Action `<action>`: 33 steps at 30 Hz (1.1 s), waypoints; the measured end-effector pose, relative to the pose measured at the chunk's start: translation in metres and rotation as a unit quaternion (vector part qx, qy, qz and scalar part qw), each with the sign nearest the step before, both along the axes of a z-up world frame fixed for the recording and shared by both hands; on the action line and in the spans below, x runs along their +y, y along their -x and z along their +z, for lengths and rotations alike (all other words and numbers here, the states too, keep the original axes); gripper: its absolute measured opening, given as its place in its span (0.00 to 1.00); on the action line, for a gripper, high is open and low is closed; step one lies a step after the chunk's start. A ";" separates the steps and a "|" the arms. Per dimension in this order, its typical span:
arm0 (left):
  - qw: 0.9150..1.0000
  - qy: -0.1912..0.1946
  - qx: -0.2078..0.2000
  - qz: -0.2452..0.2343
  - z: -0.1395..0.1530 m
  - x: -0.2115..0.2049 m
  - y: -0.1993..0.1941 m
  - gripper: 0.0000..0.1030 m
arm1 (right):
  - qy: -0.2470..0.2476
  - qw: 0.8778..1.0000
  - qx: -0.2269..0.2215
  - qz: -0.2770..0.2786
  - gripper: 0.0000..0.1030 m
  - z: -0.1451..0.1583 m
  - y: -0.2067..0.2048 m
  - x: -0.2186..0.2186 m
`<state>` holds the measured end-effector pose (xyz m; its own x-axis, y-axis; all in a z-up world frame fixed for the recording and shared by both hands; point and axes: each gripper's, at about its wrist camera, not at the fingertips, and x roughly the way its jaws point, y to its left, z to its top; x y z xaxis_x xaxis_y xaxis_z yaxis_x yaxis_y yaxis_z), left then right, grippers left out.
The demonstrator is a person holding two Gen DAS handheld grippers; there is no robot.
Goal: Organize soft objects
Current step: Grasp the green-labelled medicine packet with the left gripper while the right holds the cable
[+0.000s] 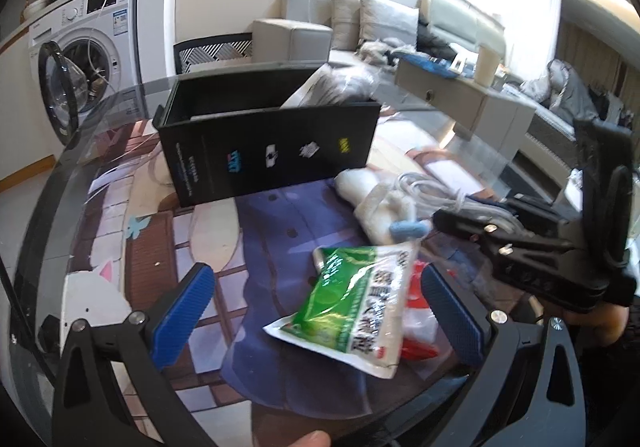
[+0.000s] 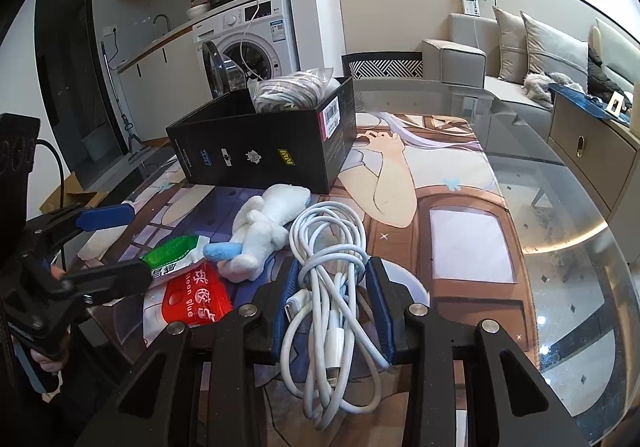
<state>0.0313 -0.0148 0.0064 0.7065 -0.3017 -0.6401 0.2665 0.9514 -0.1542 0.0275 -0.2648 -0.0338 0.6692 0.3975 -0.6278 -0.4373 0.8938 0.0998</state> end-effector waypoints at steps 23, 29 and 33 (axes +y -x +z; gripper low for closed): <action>0.999 0.019 0.046 -0.017 -0.017 -0.002 -0.011 0.78 | -0.006 1.000 -0.002 0.009 0.34 0.002 0.002 0.003; 0.997 0.043 0.039 -0.050 -0.013 -0.005 -0.007 0.47 | -0.006 1.000 -0.003 0.009 0.34 0.003 0.002 0.003; 0.998 0.044 0.032 -0.037 -0.009 -0.003 -0.006 0.37 | -0.007 1.000 -0.004 0.010 0.34 0.002 0.003 0.004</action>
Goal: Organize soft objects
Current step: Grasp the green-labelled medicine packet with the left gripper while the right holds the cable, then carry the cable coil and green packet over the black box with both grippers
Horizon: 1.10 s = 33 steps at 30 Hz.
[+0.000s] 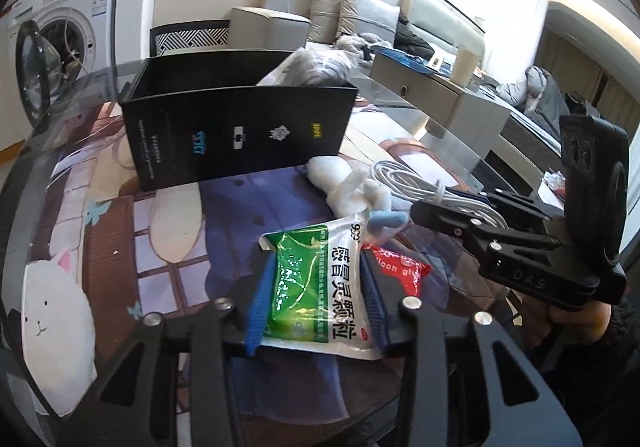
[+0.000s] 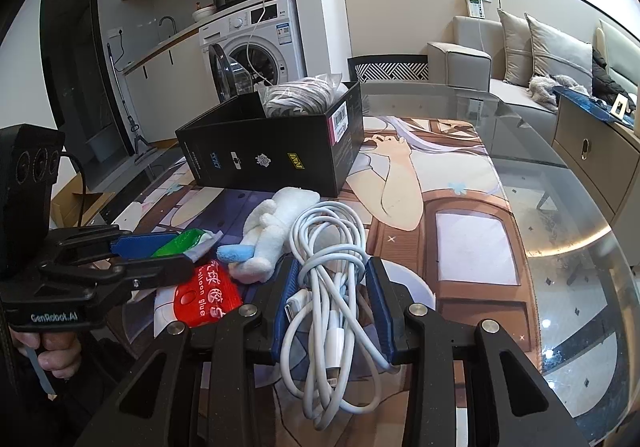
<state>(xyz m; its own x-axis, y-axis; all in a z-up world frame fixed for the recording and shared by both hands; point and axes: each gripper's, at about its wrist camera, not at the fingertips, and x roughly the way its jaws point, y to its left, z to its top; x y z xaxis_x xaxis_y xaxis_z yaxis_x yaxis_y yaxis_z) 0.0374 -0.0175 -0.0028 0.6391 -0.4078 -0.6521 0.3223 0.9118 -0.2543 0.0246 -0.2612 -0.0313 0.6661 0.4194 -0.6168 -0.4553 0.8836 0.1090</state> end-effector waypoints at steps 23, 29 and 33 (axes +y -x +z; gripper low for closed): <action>0.998 0.009 -0.030 0.054 0.014 0.022 0.008 0.33 | -0.012 0.999 -0.041 0.003 0.34 0.028 0.014 -0.004; 0.996 0.008 -0.047 0.072 0.025 0.030 0.007 0.33 | -0.015 0.998 -0.057 0.013 0.34 0.045 0.017 -0.001; 0.995 0.009 -0.057 0.083 0.034 0.034 0.005 0.33 | -0.020 0.997 -0.065 0.022 0.34 0.056 0.016 0.002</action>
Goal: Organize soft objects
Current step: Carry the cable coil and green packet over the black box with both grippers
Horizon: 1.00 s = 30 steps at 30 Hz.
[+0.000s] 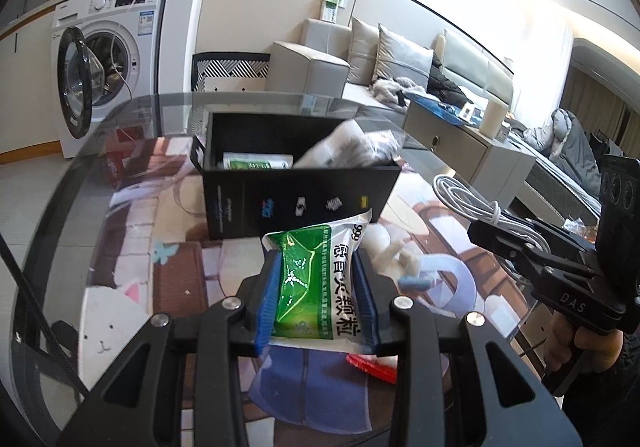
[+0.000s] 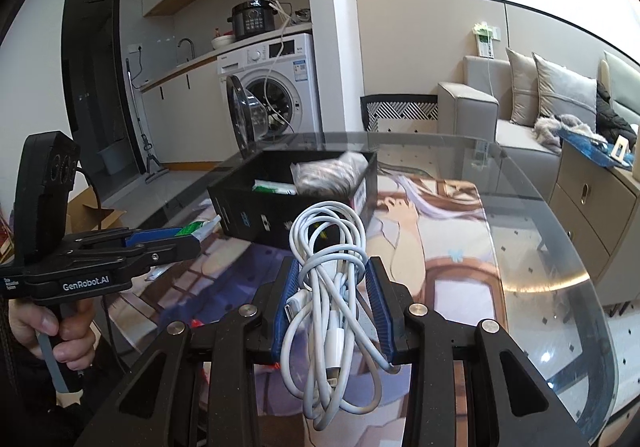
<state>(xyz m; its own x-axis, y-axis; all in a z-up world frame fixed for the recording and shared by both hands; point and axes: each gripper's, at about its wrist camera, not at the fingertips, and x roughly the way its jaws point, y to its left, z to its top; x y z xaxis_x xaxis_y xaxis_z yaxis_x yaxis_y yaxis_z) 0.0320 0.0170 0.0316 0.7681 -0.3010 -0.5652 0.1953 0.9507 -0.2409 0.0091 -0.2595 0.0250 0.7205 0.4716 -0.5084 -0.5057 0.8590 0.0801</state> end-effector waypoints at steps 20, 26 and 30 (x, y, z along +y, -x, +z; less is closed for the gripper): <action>0.999 -0.005 -0.037 0.025 0.031 0.007 -0.013 0.33 | -0.008 0.999 -0.030 0.039 0.34 0.040 -0.016 0.023; 0.999 -0.005 -0.043 0.032 0.037 0.008 -0.021 0.33 | -0.010 0.998 -0.029 0.048 0.34 0.046 -0.027 0.030; 0.998 -0.002 -0.045 0.036 0.039 0.008 -0.027 0.33 | -0.012 0.998 -0.031 0.054 0.34 0.051 -0.032 0.033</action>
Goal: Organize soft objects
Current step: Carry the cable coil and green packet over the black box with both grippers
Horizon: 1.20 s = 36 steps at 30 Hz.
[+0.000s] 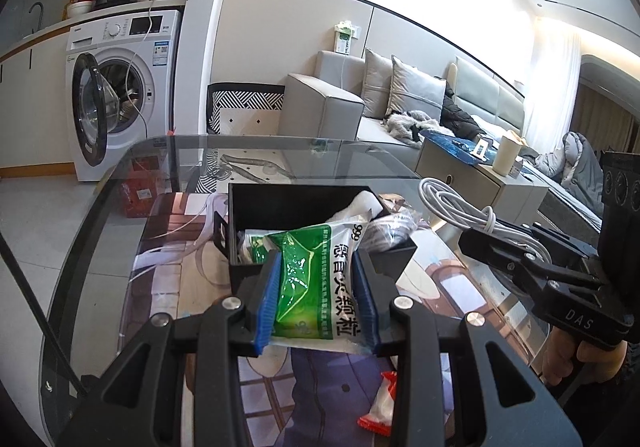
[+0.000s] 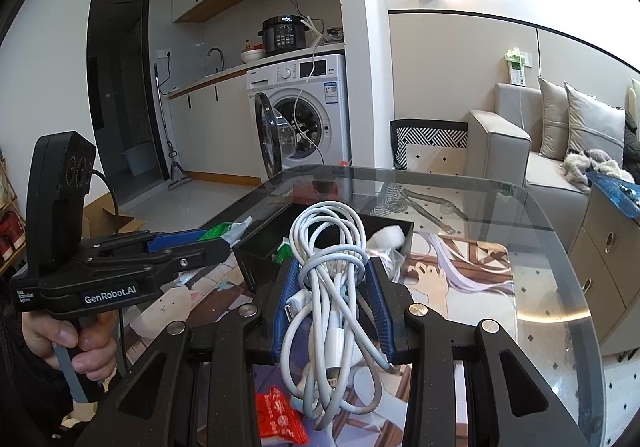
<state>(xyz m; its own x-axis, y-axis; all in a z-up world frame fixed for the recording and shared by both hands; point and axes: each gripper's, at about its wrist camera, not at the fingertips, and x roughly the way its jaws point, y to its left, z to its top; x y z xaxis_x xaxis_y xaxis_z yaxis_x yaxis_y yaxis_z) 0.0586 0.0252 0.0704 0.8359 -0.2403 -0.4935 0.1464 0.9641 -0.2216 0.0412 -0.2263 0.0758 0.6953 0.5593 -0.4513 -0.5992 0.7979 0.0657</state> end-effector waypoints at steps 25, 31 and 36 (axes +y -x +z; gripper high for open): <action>1.000 -0.016 0.013 0.008 0.000 -0.006 -0.050 0.33 | 0.005 1.000 0.022 0.019 0.34 0.012 -0.062 0.034; 1.000 -0.009 0.021 0.015 -0.004 -0.003 -0.064 0.33 | 0.011 0.999 0.027 0.016 0.34 0.012 -0.079 0.047; 0.999 -0.009 0.034 0.017 -0.011 -0.003 -0.077 0.33 | 0.012 0.999 0.031 0.016 0.34 0.011 -0.091 0.051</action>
